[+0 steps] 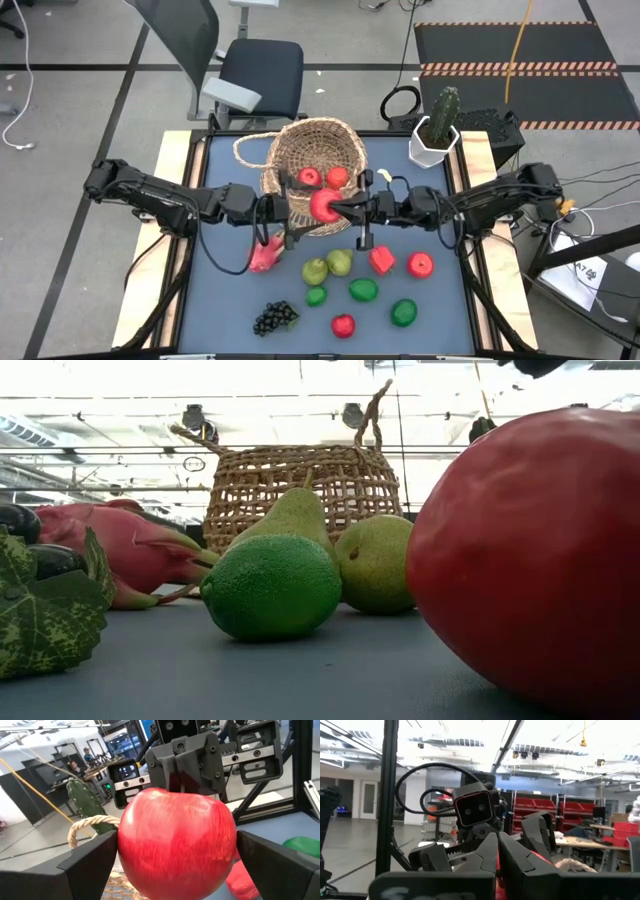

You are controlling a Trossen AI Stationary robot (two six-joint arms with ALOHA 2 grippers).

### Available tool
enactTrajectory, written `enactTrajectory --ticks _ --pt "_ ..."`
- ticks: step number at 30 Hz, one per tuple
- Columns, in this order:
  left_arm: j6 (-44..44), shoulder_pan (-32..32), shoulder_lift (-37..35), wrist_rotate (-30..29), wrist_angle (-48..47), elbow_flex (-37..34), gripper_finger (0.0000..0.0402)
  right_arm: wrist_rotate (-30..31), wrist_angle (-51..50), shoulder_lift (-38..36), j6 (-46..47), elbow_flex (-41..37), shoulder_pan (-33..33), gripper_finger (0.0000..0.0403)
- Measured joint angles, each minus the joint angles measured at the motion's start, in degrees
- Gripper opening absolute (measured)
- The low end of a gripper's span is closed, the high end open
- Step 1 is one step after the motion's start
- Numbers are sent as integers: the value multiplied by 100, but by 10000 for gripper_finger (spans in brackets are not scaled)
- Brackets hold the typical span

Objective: Build produce basket
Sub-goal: Put the apple into the basket

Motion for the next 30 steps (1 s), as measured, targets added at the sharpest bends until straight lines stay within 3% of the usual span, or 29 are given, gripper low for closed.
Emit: enactTrajectory --ticks 30 --pt "-101 153 -4 654 -289 0 389 -420 135 125 -43 -2 -143 0"
